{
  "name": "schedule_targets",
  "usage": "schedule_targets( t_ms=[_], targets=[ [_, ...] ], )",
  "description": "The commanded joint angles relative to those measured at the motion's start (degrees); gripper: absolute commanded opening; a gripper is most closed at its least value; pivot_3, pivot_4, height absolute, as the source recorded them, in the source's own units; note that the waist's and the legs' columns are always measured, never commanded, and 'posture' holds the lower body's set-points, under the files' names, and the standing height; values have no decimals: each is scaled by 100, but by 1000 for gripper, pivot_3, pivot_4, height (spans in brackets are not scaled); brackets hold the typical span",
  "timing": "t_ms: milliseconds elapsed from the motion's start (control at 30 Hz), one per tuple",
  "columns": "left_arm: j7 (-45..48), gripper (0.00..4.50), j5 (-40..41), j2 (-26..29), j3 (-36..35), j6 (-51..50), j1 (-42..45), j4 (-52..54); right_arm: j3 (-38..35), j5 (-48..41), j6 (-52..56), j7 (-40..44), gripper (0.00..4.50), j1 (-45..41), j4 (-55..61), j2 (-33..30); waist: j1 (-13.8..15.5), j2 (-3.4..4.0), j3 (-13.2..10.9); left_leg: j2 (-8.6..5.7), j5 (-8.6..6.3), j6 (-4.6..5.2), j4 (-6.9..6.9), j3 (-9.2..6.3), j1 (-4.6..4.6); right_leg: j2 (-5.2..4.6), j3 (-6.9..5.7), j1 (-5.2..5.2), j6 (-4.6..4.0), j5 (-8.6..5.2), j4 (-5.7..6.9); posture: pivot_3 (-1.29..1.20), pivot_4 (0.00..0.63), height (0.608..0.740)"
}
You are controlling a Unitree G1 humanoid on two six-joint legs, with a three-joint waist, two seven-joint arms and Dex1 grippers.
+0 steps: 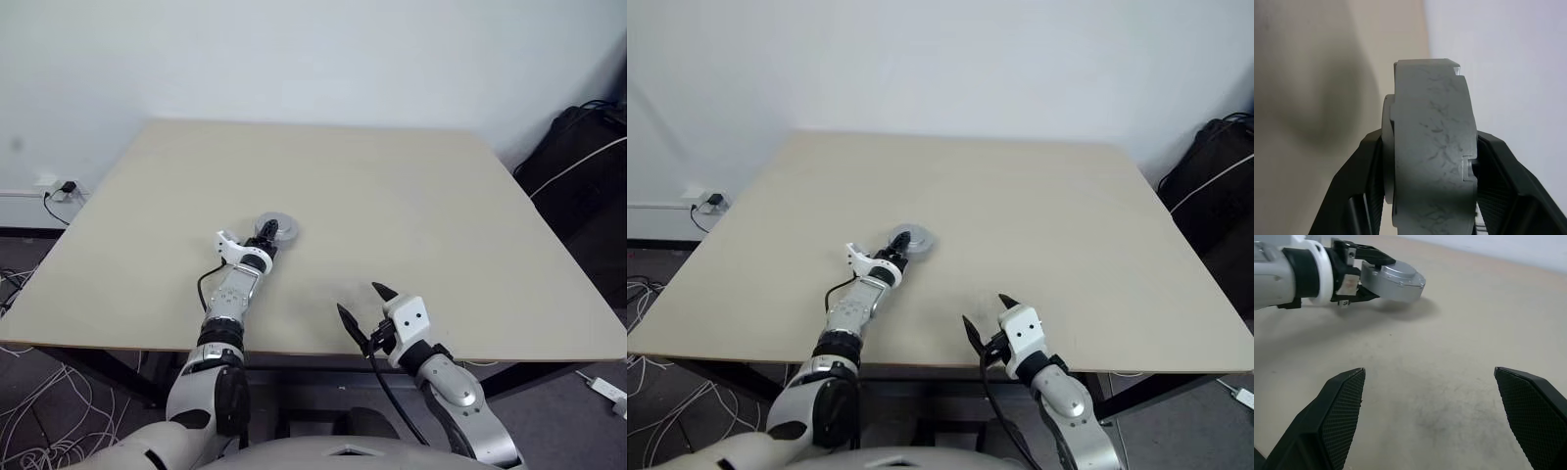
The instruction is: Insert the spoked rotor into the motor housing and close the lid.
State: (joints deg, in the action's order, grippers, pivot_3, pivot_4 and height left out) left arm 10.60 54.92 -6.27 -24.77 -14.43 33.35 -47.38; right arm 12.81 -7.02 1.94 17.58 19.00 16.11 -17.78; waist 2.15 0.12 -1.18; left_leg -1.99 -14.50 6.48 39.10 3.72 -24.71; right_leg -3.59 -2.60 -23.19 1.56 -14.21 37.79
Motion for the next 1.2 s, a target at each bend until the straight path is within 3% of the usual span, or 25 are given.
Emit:
schedule_targets(
  t_ms=[33,167,400,633,900,1133,1200],
  targets=[
    [-103,2118,-303,30,-174,332,454,-327,-119,31,93,40,4500,-35,171,2,0,0,0,0,-3,5,0,0,-1,-1,0,0,0,0,-1,0,0,740],
    [-193,2118,-516,20,-326,437,587,-566,-110,53,185,46,4500,-44,190,18,3,-2,1,0,-9,15,0,0,-2,-2,0,-1,1,1,0,0,0,740],
    [-278,4460,-755,-25,-440,347,474,-471,-76,84,339,75,4500,-64,202,73,-20,1,25,0,-11,18,0,0,2,-3,2,0,0,4,5,0,0,740],
    [-411,4488,-1112,-57,114,-598,-502,1036,-89,69,494,115,4500,-77,195,151,-99,8,38,0,-12,19,0,0,9,-2,8,3,-4,8,9,0,0,740],
    [34,4488,-1959,677,1485,-1756,-2218,3323,-111,2,598,183,4500,-147,16,299,-145,51,92,-1,-13,17,-7,0,18,0,17,3,-7,7,10,0,0,740],
    [516,4488,-2947,1099,2211,-747,-3405,4491,-244,-79,654,163,4500,-167,-133,482,-136,66,98,-1,-15,18,-24,1,49,-1,21,24,-19,9,15,0,0,740],
    [490,4488,-3501,1068,2389,253,-3757,4649,-314,-25,437,58,4500,-144,-190,582,-135,70,95,-1,-15,18,-30,1,53,0,21,25,-22,10,15,0,0,740]
  ],
)
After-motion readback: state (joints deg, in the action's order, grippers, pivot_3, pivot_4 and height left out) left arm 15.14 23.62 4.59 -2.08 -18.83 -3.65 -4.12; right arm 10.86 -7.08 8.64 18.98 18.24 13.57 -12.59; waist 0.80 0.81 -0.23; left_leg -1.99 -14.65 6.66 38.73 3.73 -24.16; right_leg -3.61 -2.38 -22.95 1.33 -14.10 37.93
